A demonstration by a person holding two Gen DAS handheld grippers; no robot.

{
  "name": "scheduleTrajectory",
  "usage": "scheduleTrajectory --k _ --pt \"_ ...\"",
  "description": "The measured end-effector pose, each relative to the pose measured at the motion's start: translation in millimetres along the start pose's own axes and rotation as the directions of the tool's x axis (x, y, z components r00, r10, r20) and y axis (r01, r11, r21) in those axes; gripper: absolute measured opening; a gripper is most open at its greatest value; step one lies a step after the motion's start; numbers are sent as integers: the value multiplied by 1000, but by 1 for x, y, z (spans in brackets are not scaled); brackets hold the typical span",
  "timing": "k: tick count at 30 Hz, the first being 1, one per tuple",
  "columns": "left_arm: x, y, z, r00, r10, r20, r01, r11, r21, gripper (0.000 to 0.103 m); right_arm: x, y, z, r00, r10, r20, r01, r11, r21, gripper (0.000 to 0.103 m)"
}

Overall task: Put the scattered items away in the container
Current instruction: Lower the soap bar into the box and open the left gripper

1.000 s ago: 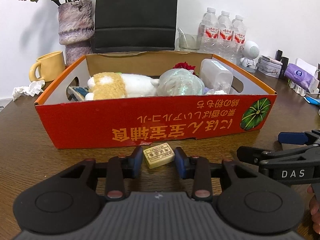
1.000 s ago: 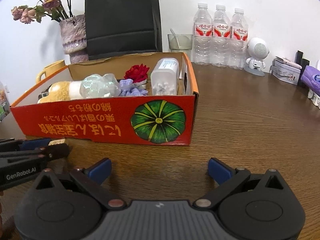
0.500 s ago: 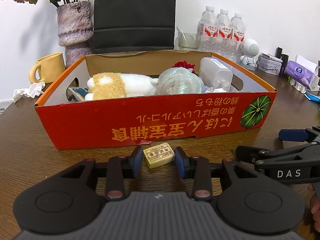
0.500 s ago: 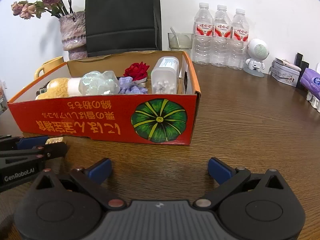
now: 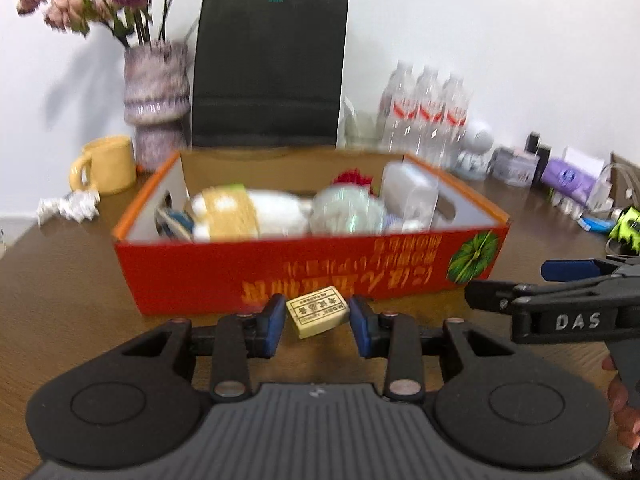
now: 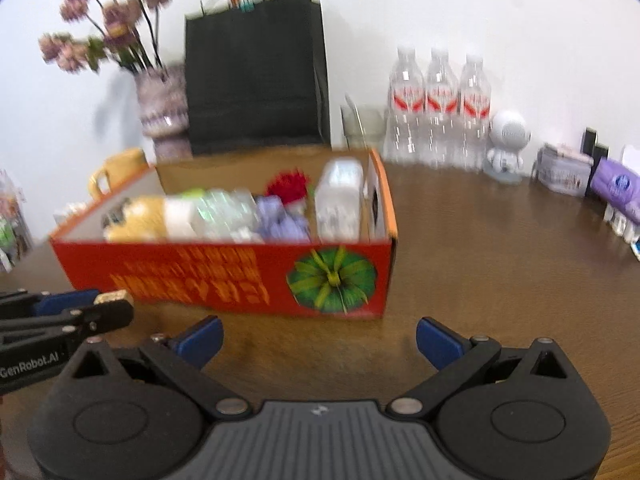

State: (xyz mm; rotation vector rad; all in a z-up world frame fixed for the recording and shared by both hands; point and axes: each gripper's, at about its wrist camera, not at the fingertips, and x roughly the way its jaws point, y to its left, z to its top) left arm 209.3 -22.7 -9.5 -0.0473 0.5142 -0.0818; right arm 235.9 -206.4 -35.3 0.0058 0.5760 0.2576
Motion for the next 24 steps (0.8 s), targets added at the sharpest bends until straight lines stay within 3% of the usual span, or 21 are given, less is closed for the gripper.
scheduleTrajectory --k 3,8,17,18,20,22,24 --pt "-13 6 21 998 -4 58 4 1000 -3 35 -17 4 18 998 30 59 -30 1000 -5 103" --pt "-7 13 62 993 7 114 -6 1000 -8 36 -13 11 58 996 55 76 -52 998 -32 103" --pt "56 24 90 998 55 18 -55 998 -40 39 34 13 87 999 32 36 -31 999 -30 103" --pt "61 25 90 998 67 0 -67 997 -48 45 39 11 87 999 31 23 -31 999 -26 103" --pt "66 28 87 994 107 -18 -108 992 -66 93 46 7 85 1000 26 3 -26 999 -20 103" --pt "63 29 85 990 140 2 -139 988 -74 103 48 4 83 1000 21 -7 -22 1000 -12 103" --pt "60 30 84 990 138 3 -138 988 -75 103 46 2 83 1000 24 -4 -24 1000 -4 103"
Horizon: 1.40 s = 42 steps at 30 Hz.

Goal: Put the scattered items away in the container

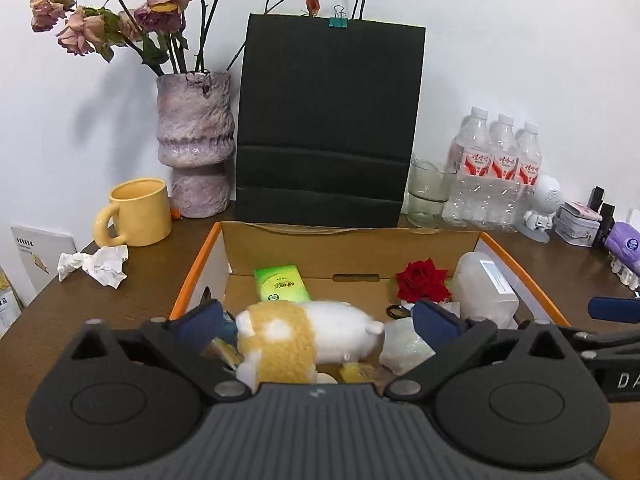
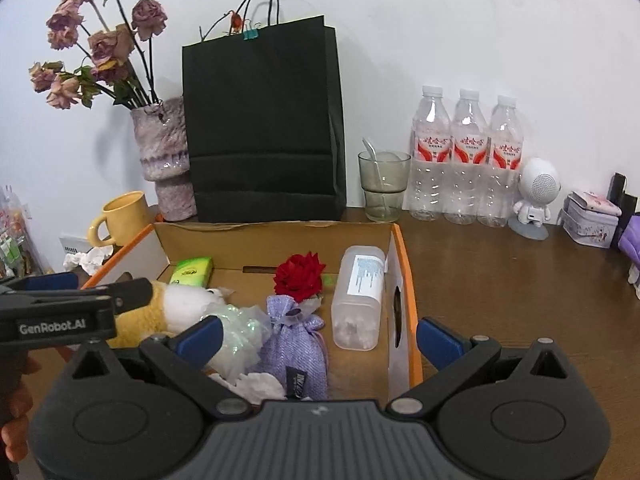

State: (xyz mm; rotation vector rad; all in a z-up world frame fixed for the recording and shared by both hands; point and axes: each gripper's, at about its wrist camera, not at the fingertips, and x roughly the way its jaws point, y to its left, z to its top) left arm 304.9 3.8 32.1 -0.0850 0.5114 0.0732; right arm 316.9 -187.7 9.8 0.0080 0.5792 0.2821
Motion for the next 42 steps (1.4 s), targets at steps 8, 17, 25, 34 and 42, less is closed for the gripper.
scheduleTrajectory --k 8,17,25,34,42 --pt "-20 -1 -1 1000 7 -14 -7 1000 22 103 -26 7 -1 999 5 39 -5 1000 2 103" --pt "-64 -1 -5 1000 -23 7 23 999 28 103 -64 13 -14 999 -1 53 0 1000 15 103" --pt "-108 0 -15 997 -69 35 68 997 38 103 -103 26 -33 999 -5 50 5 1000 5 103" --pt "-149 11 -31 990 -132 47 131 991 24 103 -149 47 -49 997 -3 82 5 1000 -28 103" --pt "-179 24 -45 989 -131 61 131 991 3 103 -181 66 -69 995 -13 103 19 998 -65 103"
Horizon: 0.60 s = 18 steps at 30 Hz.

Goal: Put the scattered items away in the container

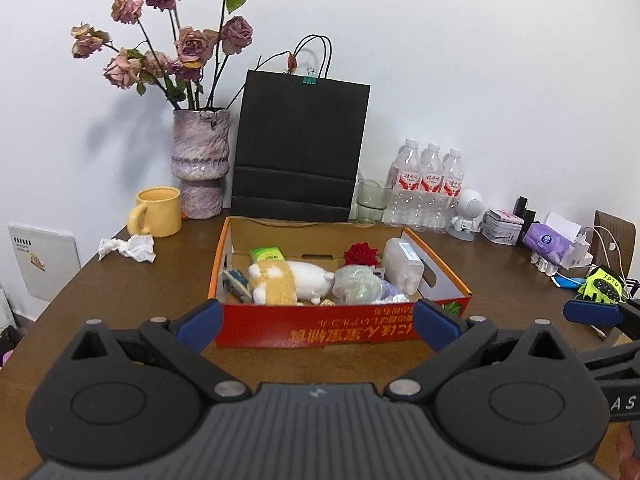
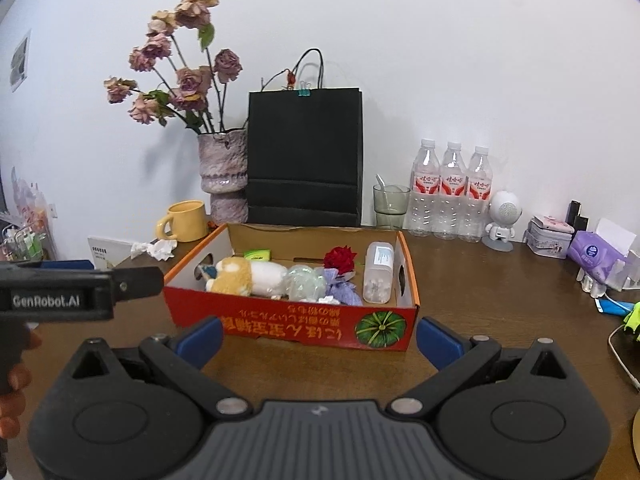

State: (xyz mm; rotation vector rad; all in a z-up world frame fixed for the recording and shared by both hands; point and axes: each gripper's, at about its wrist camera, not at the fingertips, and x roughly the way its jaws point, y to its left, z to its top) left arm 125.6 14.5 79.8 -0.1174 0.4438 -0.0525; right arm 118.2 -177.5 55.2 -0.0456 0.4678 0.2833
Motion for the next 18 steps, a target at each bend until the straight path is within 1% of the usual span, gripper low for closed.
scheduleTrajectory --k 3,8,18 --pt "-10 3 -6 1000 -12 0 12 1000 -2 103 -10 4 -7 1000 4 3 -4 1000 -10 103" --pt "-21 3 -14 1000 -4 9 4 1000 2 103 -19 8 -17 1000 23 -17 -24 1000 -15 103" --pt "-25 5 -20 1000 2 2 -2 1000 0 103 -23 7 -22 1000 20 -21 -20 1000 3 103"
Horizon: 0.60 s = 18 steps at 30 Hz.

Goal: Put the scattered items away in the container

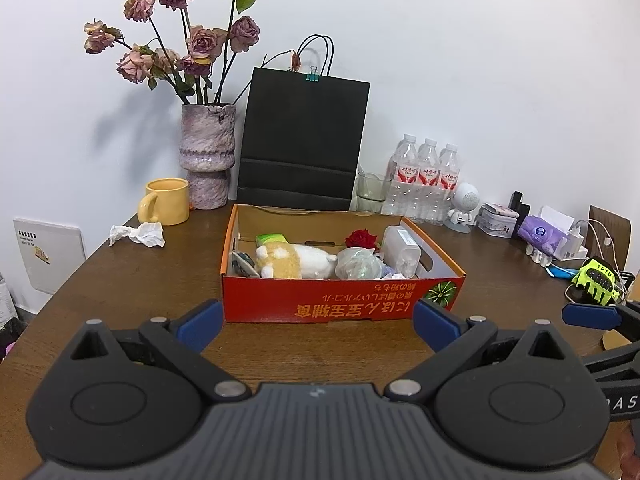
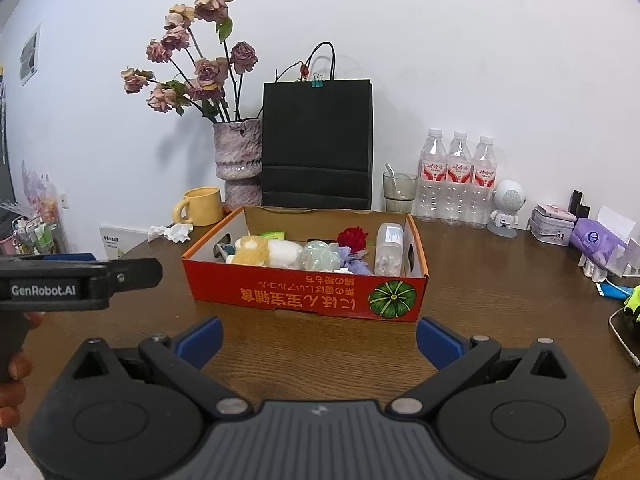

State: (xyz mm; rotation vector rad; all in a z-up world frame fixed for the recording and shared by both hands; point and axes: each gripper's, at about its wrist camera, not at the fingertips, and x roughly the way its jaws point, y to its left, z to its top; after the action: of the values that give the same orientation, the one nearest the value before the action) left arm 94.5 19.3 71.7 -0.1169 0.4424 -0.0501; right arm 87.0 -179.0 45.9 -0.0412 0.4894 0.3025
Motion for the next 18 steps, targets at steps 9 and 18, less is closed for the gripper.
scheduleTrajectory --k 9,18 --pt "4 1 -1 1000 19 -13 -19 1000 -1 103 6 -4 -2 1000 -2 -21 2 1000 13 103" --pt "8 1 -4 999 27 -30 -27 1000 2 103 7 -7 -2 1000 -6 -24 6 1000 25 103"
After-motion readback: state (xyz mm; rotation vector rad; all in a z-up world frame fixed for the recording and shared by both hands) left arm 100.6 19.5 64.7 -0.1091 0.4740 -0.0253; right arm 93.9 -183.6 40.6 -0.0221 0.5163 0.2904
